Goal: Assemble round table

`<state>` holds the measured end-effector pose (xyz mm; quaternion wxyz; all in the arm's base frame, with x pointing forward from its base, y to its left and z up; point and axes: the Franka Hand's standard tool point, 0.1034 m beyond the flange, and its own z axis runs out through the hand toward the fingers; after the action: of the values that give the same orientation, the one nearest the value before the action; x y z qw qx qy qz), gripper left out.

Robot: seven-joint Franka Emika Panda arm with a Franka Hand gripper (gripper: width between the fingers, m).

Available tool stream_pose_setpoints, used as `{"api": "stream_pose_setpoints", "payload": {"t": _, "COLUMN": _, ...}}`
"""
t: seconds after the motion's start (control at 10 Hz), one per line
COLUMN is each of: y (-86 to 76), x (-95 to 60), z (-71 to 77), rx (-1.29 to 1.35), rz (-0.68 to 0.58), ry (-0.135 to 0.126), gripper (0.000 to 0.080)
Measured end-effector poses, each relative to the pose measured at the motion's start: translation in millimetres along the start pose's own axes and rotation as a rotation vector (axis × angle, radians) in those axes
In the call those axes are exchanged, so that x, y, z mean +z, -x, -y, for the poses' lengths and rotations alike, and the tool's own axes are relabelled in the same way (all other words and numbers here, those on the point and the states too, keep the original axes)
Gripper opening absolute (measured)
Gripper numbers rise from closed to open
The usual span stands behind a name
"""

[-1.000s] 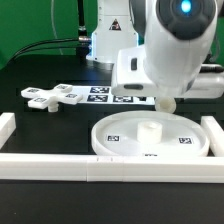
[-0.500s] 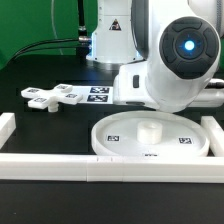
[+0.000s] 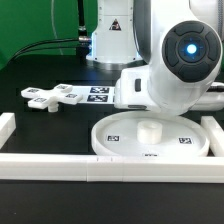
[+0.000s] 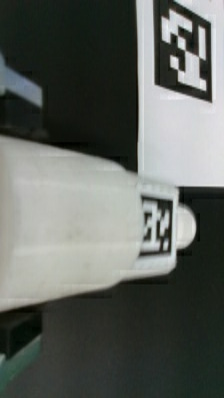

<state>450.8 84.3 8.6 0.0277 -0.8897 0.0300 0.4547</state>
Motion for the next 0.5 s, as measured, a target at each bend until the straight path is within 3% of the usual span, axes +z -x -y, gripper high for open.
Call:
{"api": "stream_pose_setpoints", "payload": {"t": 0.3, "y": 0.8, "x": -6.0, "z": 0.9, "rx": -0.013, "rz": -0.009, "ry": -0.001, "gripper": 0.0409}}
{"api": "stream_pose_setpoints", "payload": {"t": 0.5, "y": 14.4, "x": -24.2, "z": 0.7, "rx": -0.062, "rz": -0.018, "ry": 0.004, "gripper": 0.0409}}
